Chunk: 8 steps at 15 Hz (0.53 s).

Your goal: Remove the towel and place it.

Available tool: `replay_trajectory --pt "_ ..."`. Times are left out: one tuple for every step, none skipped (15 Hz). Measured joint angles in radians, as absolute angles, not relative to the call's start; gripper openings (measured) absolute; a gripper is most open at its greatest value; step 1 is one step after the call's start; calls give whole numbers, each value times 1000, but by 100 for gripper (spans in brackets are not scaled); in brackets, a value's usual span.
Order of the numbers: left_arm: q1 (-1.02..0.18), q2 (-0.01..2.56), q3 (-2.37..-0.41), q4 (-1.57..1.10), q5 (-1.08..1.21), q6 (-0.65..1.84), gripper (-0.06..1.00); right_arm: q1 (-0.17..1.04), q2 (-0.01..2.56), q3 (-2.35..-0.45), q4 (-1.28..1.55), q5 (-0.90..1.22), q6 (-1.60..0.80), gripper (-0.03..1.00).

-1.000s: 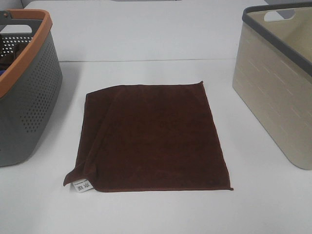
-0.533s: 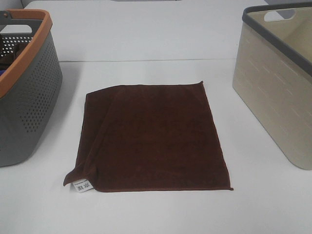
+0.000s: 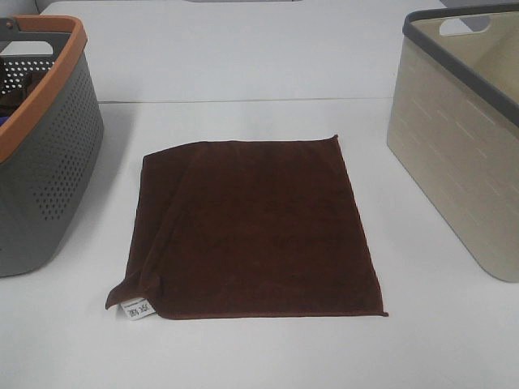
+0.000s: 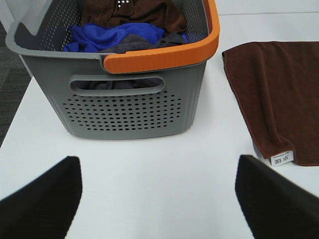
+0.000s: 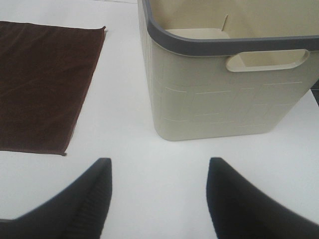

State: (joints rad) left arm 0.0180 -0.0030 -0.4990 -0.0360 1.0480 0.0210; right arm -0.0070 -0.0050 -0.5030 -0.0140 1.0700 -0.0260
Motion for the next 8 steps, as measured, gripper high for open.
replay_trajectory --pt "18 -3 -499 -36 1048 21 80 -7 -5 -503 -14 1070 -26 55" --pt "18 -3 -499 -36 1048 21 80 -7 -5 -503 -14 1070 -26 55" --pt "18 -3 -499 -36 1048 21 80 -7 -5 -503 -14 1070 -26 55" --pt "18 -3 -499 -36 1048 21 80 -7 -5 -503 -14 1070 -26 55" --pt "18 -3 -499 -35 1048 21 80 -7 -5 -503 -14 1070 -26 55" --pt "18 -3 -499 -35 1048 21 80 -7 -5 -503 -14 1070 -26 55" --pt "18 -3 -499 -34 1048 21 80 -7 -5 -503 -14 1070 -26 55" --pt "18 -3 -499 -34 1048 21 80 -7 -5 -503 -14 1070 -26 55"
